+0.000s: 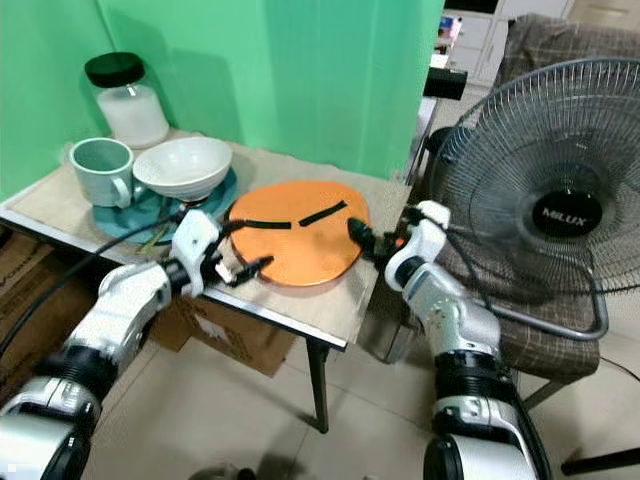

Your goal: Setting the table

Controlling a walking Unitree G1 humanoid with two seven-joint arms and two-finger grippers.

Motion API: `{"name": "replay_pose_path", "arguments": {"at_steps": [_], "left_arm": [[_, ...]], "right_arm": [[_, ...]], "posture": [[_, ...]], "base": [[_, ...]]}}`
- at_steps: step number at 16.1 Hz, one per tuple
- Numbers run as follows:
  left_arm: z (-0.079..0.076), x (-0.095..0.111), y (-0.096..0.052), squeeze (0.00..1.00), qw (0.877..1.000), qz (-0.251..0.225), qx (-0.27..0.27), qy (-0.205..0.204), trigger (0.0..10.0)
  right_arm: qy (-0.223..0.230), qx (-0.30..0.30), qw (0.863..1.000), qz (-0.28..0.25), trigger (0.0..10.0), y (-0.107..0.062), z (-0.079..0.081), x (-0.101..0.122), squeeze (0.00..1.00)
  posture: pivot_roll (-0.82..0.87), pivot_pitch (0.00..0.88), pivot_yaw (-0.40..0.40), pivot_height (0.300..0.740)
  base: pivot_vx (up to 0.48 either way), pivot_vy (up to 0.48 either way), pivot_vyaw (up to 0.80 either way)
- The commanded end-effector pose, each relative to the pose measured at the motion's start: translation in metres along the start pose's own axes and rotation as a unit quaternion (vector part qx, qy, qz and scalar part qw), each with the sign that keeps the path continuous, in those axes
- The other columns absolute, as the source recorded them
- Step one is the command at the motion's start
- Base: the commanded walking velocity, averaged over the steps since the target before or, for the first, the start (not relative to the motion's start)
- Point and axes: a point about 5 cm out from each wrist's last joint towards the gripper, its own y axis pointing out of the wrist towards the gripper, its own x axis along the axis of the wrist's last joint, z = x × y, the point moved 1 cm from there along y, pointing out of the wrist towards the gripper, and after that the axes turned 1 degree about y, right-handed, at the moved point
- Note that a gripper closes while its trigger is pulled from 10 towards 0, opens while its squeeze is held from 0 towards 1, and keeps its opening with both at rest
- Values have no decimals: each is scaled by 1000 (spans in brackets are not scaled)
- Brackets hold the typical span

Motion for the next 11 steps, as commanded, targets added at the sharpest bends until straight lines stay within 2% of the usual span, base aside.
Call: {"name": "replay_pose_path", "arguments": {"at_steps": [1, 3, 5, 7, 11], "left_arm": [[1, -3, 2, 302, 1000, 15, 4, 8, 10000], [3, 0, 11, 298, 1000, 23, 6, 7, 10000], [8, 1, 15, 267, 999, 32, 28, 6, 10000], [9, -6, 15, 251, 997, 60, 37, 15, 10000], [-5, -20, 12, 255, 997, 77, 0, 13, 10000]], "right_arm": [[4, -2, 1000, -7, 10000, -4, -2, 3, 0], [-1, 5, 1000, -14, 10000, -11, -1, 3, 0], [-2, 8, 1000, -16, 10000, -16, 1, 2, 0], [-3, 9, 1000, -15, 10000, -19, 2, 1, 0], [-4, -3, 1000, -2, 10000, -17, 1, 1, 0]], "posture": [[-17, 53, 61, 740], [-32, 63, 73, 740], [-47, 71, 81, 740], [-53, 76, 80, 740], [-52, 71, 76, 740]], "base": [[0, 0, 0], [0, 0, 0], [0, 0, 0], [0, 0, 0], [0, 0, 0]]}}
